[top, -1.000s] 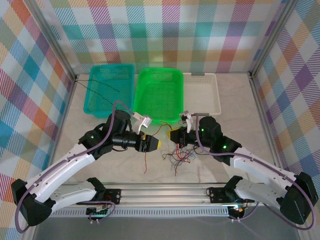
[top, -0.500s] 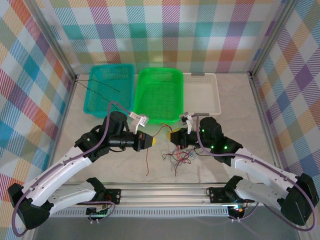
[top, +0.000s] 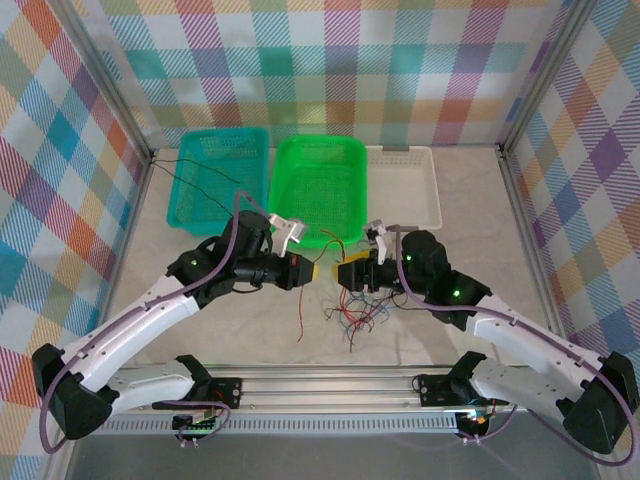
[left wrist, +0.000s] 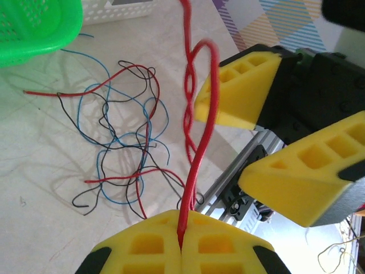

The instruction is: Untangle the cables

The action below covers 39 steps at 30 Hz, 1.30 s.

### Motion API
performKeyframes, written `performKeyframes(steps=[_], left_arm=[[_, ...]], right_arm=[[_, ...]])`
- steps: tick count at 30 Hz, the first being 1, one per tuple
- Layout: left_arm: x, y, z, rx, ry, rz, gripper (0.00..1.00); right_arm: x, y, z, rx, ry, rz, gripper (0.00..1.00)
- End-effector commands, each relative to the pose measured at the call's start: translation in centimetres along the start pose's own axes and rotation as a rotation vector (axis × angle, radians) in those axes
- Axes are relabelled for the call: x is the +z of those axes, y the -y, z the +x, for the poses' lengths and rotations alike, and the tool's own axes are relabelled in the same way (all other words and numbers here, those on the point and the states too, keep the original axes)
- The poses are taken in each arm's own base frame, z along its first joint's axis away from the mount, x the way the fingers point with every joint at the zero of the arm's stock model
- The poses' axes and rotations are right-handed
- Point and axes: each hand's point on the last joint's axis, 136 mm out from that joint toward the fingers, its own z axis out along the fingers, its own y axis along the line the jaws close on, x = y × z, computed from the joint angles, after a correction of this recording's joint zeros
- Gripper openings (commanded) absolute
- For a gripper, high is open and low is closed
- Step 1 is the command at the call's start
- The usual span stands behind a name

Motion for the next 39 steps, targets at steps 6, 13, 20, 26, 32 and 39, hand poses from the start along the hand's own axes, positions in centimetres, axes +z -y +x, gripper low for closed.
performKeyframes(steps=[6,13,20,26,32,39], left_arm=[[-1.6,-0.8,-0.1,0.089,-0.031,-0.122,0.00],[-1.9,-0.4,-1.2,0.076,0.005,-0.127,0.00],[-1.7,-0.6,-1.5,0.071,0.003,-0.137,0.00],[-1.6,-0.7,-1.6,0.069,0.005,-0.142,0.00],[-1.8,-0.9,-1.6,0.073,0.006,-0.158,0.00],[-2.3,-0.7,-1.6,0.080,0.017,-0.158,0.00]], right_arm=[[-1.7,0.8,-2.8,-0.066,0.079,0.126,0.56],[-0.6,2.0,0.8,-0.017,-0.012,0.105,0.50],[-1.7,3.3,4.3,-0.001,-0.048,0.109,0.51],[-1.5,3.9,6.8,0.031,-0.103,0.096,0.52],[-1.3,4.4,7.3,0.037,-0.117,0.109,0.43],[-1.3,4.9,7.5,0.037,-0.125,0.134,0.31]])
